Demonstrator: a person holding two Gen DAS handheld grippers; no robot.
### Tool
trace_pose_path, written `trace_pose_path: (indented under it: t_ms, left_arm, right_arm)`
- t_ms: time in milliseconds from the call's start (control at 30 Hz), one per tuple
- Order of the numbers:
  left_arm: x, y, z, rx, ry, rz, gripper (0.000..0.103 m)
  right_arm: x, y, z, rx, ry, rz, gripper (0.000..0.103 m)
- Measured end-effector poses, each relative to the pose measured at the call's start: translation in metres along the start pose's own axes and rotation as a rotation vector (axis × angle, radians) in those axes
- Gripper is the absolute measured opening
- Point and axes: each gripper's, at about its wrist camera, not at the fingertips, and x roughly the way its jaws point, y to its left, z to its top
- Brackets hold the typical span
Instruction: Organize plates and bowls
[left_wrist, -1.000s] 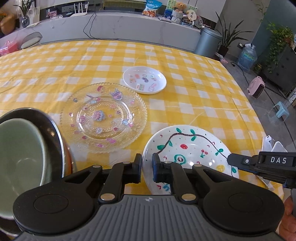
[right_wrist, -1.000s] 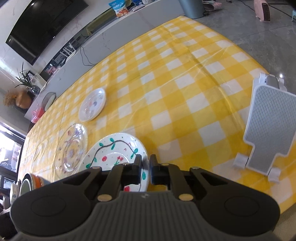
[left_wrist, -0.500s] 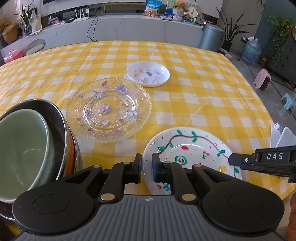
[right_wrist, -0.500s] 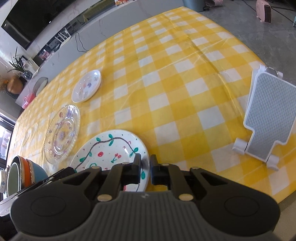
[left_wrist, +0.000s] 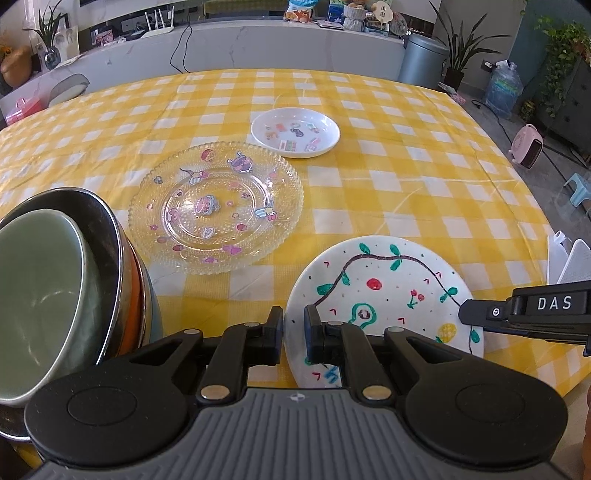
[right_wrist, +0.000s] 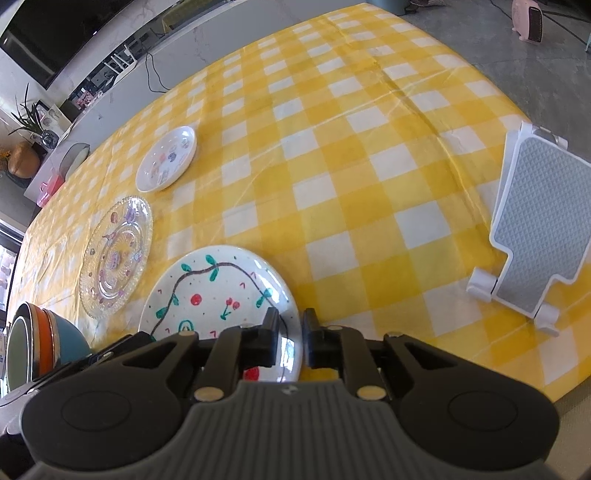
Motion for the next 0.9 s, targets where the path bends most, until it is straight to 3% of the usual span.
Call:
trace_pose_path:
  t_ms: [167, 267, 467, 567, 700, 900]
  left_arm:
    - [-0.005, 0.002, 0.001, -0.016, -0.011, -0.016, 0.025]
    - [-0.014, 0.001, 0.005, -0.011, -0.045, -0.017, 0.031]
    - [-0.039, 0.001, 0.024, 0.042, -0.092, -0.058, 0.042]
    - [-0.048, 0.005, 0.038, 0.1, -0.072, -0.113, 0.044]
    - [-0.056, 0.016, 0.057, 0.13, -0.045, -0.165, 0.044]
    - [-0.06, 0.041, 0.09, 0.177, -0.046, -0.136, 0.044]
  right_arm:
    - [-0.008, 0.0, 0.0, 0.015, -0.046, -0.003, 0.03]
    - [-0.017, -0.002, 0.001, 0.038, -0.104, -0.007, 0.032]
    - [-0.032, -0.012, 0.005, 0.124, -0.222, 0.058, 0.043]
    - [-0.032, -0.009, 0.006, 0.135, -0.247, 0.071, 0.045]
    - [-0.033, -0.001, 0.008, 0.133, -0.274, 0.121, 0.055]
    - [-0.032, 0.019, 0.01, 0.12, -0.315, 0.13, 0.059]
